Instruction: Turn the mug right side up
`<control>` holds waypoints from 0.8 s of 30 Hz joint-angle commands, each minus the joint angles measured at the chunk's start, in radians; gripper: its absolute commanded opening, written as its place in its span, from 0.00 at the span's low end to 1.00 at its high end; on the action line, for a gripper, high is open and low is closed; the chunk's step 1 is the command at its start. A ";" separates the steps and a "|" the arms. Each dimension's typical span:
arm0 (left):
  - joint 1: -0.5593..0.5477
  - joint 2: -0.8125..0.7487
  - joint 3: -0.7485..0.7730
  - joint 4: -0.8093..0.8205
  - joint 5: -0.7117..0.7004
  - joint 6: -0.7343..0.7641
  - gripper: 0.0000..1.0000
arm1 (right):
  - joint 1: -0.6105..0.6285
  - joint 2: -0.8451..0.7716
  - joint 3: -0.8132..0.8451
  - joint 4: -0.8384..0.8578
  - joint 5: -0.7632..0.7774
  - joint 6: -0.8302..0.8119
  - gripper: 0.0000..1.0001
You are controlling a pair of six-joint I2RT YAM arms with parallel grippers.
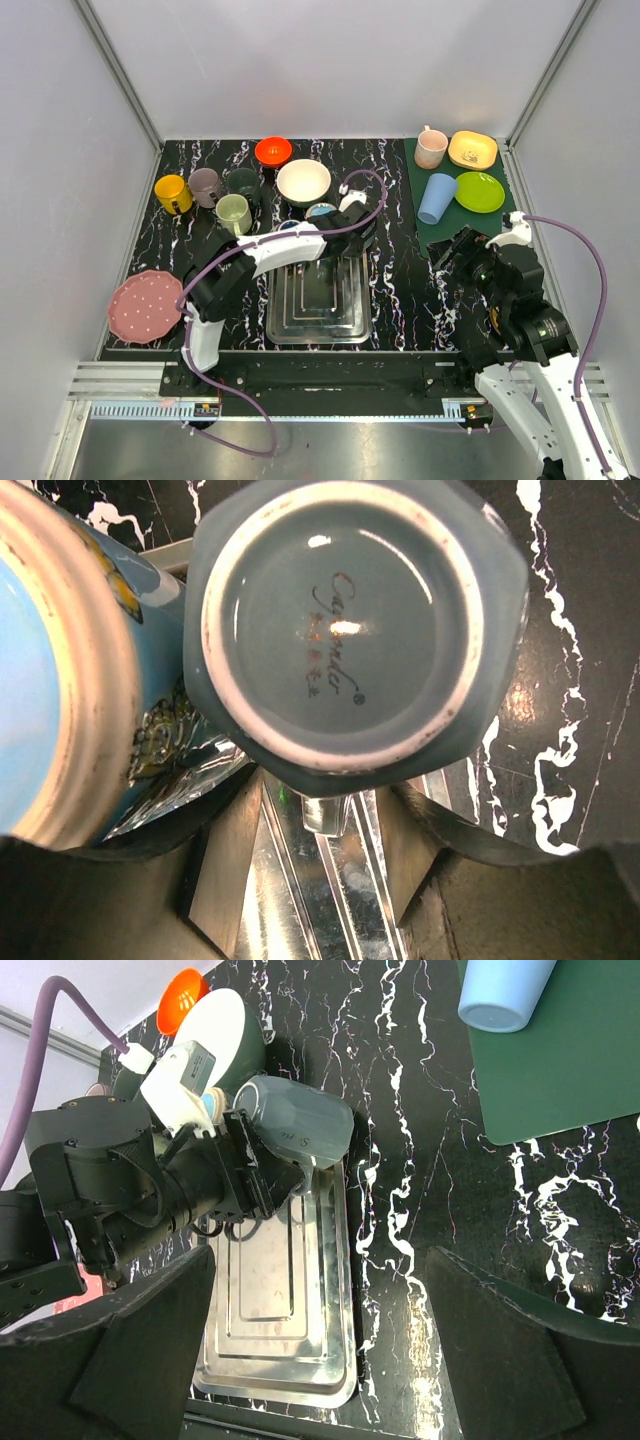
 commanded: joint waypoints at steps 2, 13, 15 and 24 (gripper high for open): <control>-0.015 -0.071 -0.006 0.006 -0.005 0.017 0.56 | 0.003 -0.004 -0.008 0.042 0.023 -0.004 0.91; -0.079 -0.123 -0.016 0.019 -0.025 0.020 0.60 | 0.002 -0.007 -0.006 0.042 0.017 -0.004 0.91; -0.087 -0.151 -0.022 0.011 -0.031 0.019 0.62 | 0.002 -0.005 -0.005 0.042 0.013 -0.004 0.91; -0.173 -0.405 -0.076 -0.101 -0.132 0.054 0.67 | 0.005 0.007 -0.008 0.060 -0.016 -0.004 0.92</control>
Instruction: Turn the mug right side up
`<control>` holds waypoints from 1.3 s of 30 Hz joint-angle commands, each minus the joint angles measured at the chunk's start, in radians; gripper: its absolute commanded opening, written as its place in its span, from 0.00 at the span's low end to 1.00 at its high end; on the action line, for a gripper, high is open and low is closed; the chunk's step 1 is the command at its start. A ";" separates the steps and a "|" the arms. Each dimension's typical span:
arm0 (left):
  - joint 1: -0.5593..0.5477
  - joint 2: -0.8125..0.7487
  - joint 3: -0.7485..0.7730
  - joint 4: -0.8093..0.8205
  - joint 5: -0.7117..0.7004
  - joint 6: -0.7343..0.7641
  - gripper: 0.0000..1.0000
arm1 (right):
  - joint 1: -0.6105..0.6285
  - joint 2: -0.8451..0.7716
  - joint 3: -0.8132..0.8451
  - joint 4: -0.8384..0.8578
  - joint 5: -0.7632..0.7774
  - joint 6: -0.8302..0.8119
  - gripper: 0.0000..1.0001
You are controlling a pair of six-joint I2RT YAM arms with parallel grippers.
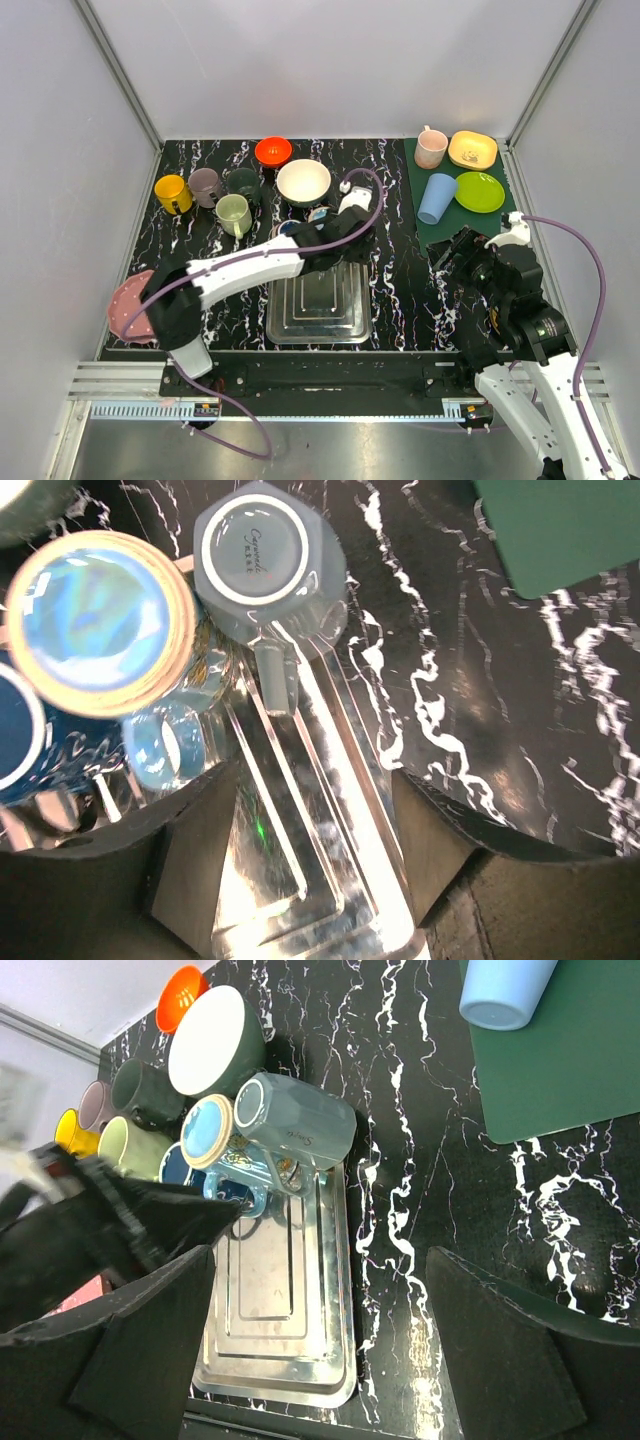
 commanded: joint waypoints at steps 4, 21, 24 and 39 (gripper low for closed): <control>-0.047 -0.338 -0.133 -0.071 -0.144 0.014 0.71 | 0.003 0.019 -0.012 0.091 -0.062 -0.009 0.91; 0.674 -0.454 -0.323 -0.052 0.171 0.101 0.96 | 0.003 0.118 -0.062 0.216 -0.205 -0.050 0.89; 0.726 -0.376 -0.314 -0.040 0.216 0.101 0.86 | 0.002 0.111 -0.061 0.212 -0.205 -0.053 0.89; 0.797 -0.138 -0.246 0.026 0.188 0.119 0.63 | 0.003 0.111 -0.076 0.219 -0.204 -0.056 0.89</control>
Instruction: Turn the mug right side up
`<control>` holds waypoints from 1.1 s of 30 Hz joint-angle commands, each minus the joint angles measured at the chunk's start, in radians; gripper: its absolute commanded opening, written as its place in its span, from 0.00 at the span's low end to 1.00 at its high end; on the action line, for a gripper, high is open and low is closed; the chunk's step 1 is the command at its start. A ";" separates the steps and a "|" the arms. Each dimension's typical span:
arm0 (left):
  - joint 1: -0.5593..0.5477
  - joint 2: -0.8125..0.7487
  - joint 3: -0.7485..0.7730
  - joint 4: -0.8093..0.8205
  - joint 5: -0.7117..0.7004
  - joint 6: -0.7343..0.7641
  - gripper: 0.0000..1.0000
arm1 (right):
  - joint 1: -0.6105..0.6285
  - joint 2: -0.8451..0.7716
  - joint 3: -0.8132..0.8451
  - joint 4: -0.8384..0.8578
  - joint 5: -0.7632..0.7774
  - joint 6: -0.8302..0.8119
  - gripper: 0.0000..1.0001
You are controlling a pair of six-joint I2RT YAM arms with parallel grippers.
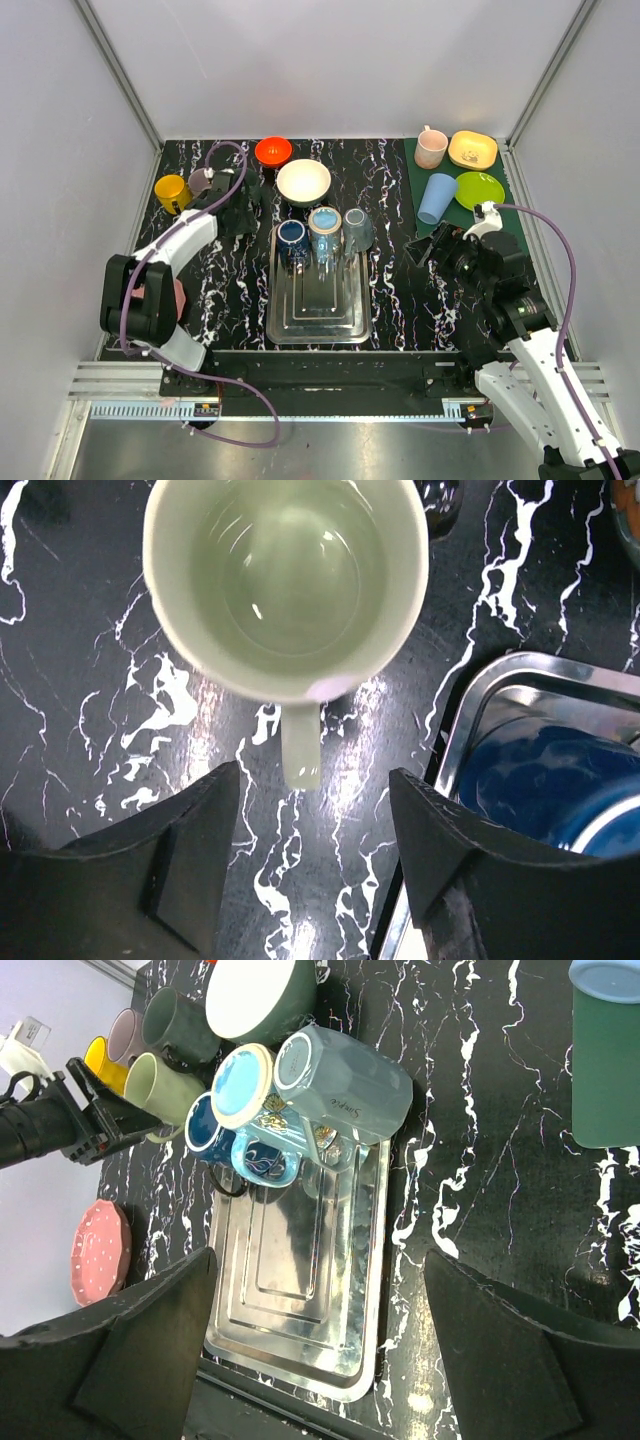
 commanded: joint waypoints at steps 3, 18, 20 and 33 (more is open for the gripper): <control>0.026 0.069 0.069 0.061 -0.007 0.013 0.62 | 0.003 0.002 0.002 0.039 -0.001 -0.022 0.89; 0.052 0.112 0.079 0.083 0.022 0.022 0.23 | 0.003 0.012 -0.018 0.051 -0.004 -0.011 0.89; 0.053 0.111 0.073 0.086 0.022 0.024 0.14 | 0.003 0.009 -0.021 0.050 -0.004 -0.012 0.89; -0.051 -0.369 0.009 -0.032 -0.015 -0.036 0.00 | 0.003 0.051 -0.021 0.149 -0.143 0.044 0.88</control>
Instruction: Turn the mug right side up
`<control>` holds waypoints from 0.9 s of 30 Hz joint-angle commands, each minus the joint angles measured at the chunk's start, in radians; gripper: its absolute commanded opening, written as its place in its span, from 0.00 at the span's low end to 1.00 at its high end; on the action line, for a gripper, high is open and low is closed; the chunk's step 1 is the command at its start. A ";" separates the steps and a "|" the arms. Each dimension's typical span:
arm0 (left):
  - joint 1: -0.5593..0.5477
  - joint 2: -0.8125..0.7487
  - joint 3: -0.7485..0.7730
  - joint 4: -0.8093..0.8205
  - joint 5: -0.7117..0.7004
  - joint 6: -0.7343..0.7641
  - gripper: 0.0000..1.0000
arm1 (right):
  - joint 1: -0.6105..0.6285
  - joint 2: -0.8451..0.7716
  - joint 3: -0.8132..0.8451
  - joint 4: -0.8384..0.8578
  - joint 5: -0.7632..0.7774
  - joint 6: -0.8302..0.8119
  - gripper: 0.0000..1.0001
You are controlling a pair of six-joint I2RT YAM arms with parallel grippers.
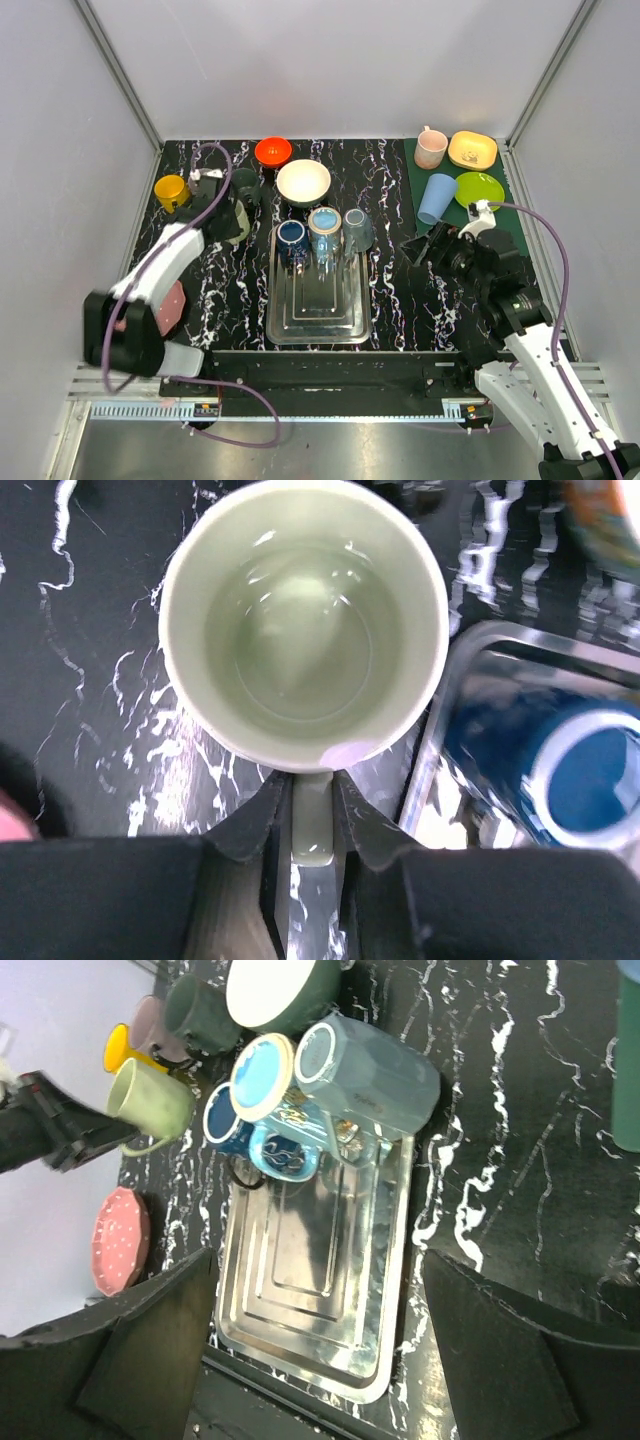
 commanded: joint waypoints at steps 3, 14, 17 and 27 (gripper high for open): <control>-0.169 -0.416 0.076 -0.046 -0.041 -0.061 0.00 | 0.003 0.074 0.028 0.176 -0.217 0.058 0.87; -0.367 -0.587 -0.013 0.475 0.485 -0.395 0.00 | 0.072 0.169 0.003 0.783 -0.599 0.483 0.87; -0.422 -0.540 0.001 0.599 0.524 -0.438 0.00 | 0.153 0.232 0.045 0.816 -0.612 0.494 0.86; -0.514 -0.415 0.007 0.828 0.548 -0.513 0.00 | 0.233 0.330 0.043 1.013 -0.547 0.554 0.81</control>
